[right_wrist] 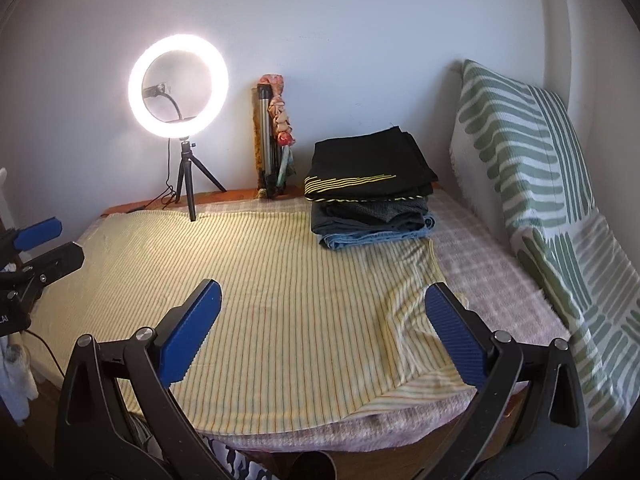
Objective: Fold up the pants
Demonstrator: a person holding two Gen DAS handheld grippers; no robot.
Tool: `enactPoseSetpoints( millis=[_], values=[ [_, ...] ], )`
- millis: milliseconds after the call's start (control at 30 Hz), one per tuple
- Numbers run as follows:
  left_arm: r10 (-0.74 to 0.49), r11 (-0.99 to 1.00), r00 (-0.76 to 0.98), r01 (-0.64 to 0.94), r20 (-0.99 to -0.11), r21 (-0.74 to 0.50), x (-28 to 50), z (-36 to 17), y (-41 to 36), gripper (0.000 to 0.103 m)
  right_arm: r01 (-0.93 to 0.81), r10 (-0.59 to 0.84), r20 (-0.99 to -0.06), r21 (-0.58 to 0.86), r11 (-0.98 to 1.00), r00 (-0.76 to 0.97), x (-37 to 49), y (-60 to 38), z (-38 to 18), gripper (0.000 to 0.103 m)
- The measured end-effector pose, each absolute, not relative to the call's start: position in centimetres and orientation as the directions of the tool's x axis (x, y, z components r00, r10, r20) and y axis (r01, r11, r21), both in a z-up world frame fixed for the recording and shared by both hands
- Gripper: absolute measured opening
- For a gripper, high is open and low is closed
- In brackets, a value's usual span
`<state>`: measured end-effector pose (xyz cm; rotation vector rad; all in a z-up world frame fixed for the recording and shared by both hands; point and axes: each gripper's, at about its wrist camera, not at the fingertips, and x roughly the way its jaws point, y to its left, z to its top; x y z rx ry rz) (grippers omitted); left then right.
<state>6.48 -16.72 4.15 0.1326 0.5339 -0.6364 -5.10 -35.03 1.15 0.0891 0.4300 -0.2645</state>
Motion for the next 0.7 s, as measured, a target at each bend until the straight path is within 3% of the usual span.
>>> enactPoseSetpoints(
  millis=[367, 700],
  values=[
    [-0.526, 0.811, 0.693, 0.583, -0.494, -0.046, 5.75, 4.53, -16.98, 0.102, 0.287, -0.246, -0.413, 0.041, 0.957, 0.877, -4.84, -35.67, 1.56, 0.103],
    [-0.53, 0.811, 0.678, 0.581, -0.51, -0.071, 6.17, 4.1, -17.08, 0.102, 0.285, -0.241, -0.418, 0.047, 0.957, 0.876, -4.68, -35.6, 1.1, 0.103]
  ],
)
